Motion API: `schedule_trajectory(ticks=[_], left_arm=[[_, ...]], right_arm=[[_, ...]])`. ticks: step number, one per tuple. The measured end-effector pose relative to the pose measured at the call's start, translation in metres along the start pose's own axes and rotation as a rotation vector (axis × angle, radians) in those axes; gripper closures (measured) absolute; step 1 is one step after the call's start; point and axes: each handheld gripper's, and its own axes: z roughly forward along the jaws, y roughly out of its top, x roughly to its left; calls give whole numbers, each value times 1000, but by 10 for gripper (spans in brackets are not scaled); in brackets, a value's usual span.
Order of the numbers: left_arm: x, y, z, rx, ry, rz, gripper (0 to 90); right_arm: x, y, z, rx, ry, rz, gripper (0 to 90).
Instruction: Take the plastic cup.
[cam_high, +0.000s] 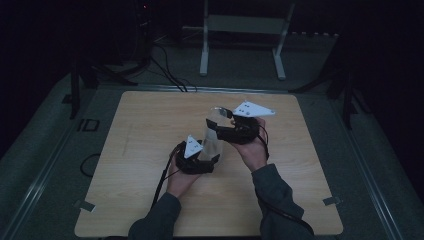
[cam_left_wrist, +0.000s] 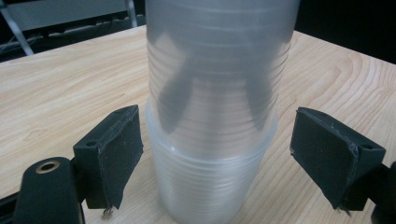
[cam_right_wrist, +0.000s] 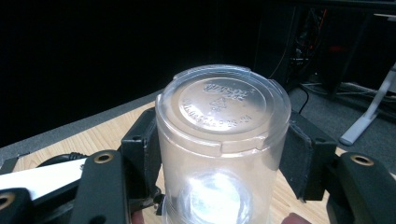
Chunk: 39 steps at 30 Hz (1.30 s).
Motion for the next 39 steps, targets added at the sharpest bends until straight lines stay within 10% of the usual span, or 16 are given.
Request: schedule_trajectory(ticks=[39], left_arm=[[1, -9, -21, -10, 11, -8, 206]], right_arm=[[-31, 4, -54, -42, -90, 24, 382]])
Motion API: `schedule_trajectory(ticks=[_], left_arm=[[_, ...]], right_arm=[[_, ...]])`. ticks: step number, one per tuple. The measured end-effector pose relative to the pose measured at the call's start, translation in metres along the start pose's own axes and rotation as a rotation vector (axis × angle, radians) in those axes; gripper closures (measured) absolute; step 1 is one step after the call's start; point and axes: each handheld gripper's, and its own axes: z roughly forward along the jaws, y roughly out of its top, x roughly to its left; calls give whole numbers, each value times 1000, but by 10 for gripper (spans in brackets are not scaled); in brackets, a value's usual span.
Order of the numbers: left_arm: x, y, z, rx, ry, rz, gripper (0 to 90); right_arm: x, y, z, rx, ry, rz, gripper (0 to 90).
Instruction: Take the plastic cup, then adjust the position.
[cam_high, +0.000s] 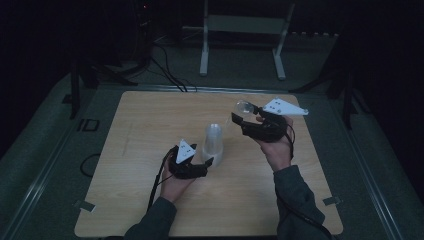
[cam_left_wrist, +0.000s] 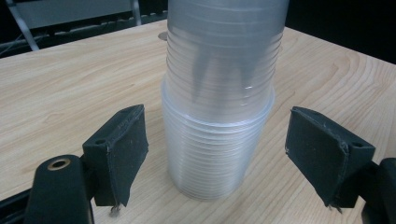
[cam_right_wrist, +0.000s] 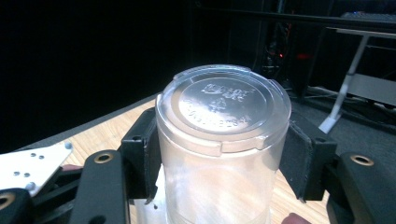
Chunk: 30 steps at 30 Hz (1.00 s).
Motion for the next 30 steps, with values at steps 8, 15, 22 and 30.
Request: schedule_trajectory(ticks=[8, 15, 22, 30], left_arm=[[-3, 0, 0, -2, -6, 7, 209], [-4, 1, -2, -12, -7, 15, 209], [-9, 4, -5, -23, -19, 25, 213], [-13, 6, -6, -30, -34, 36, 214]], right_arm=[[-9, -6, -8, 13, -30, 3, 382], [-16, -14, -13, 24, -51, 14, 382], [-26, -28, -22, 40, -82, 37, 382], [-33, -38, -28, 50, -102, 57, 382]])
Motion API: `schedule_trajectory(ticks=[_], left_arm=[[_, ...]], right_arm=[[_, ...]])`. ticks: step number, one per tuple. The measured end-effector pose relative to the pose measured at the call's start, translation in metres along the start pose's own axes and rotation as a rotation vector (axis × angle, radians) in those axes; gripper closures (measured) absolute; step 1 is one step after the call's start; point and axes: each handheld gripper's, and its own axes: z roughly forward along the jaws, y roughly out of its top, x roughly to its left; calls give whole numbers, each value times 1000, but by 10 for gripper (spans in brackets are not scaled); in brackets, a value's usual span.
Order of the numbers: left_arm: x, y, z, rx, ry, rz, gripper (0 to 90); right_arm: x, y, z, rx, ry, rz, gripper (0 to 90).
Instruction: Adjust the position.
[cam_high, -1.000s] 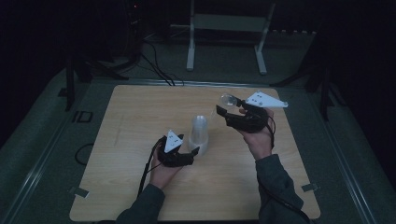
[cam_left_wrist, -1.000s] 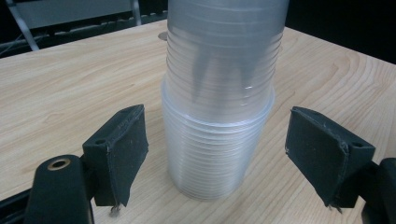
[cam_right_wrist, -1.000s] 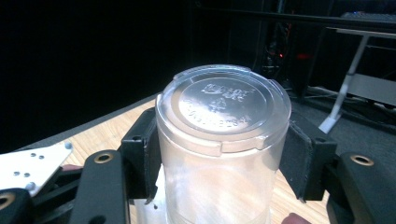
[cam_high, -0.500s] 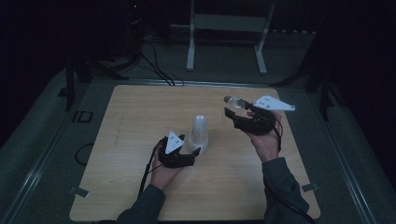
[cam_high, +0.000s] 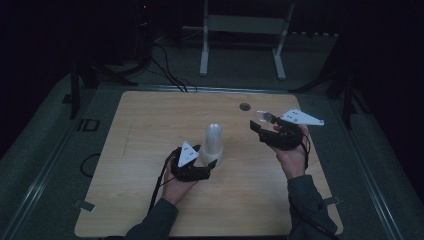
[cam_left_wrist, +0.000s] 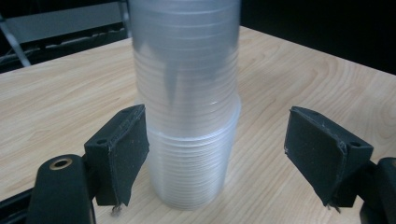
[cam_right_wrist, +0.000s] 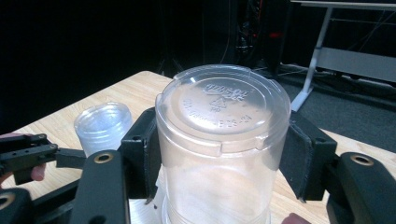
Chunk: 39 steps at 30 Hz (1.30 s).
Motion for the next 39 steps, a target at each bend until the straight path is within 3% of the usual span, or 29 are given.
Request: schedule_trajectory(ticks=[9, 39], left_arm=[[-7, 5, -2, -10, -22, 22, 217], [-28, 14, 4, -21, -99, 75, 217]], right_arm=[[-2, -7, -3, 4, -8, 4, 382], [-6, -43, -7, 47, -30, 92, 383]])
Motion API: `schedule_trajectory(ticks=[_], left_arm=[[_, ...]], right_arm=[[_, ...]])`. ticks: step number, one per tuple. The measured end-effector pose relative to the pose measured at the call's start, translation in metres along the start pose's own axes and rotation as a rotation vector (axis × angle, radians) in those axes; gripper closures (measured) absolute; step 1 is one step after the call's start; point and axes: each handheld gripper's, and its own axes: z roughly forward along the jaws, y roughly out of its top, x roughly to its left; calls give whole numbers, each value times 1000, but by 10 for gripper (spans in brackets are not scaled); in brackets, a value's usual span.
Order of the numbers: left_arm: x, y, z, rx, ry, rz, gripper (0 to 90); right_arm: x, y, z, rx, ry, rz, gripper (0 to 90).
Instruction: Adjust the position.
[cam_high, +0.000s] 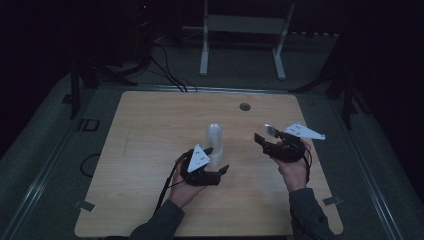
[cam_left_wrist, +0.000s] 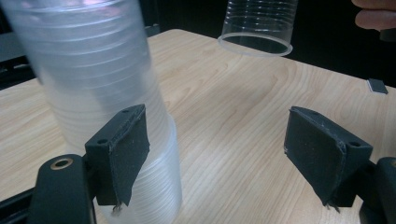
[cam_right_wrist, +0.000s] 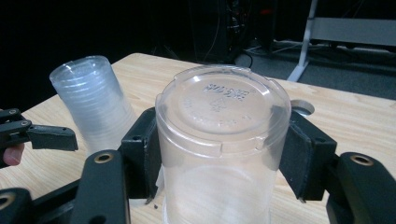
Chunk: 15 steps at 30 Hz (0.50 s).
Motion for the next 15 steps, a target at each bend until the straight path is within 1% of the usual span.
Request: schedule_trajectory(ticks=[12, 15], left_arm=[[-4, 6, 5, -4, -21, 7, 217], [-5, 8, 6, -8, -24, 8, 217]], right_arm=[[0, -11, 1, 20, -9, 10, 383], [0, -13, 0, 17, -9, 27, 383]])
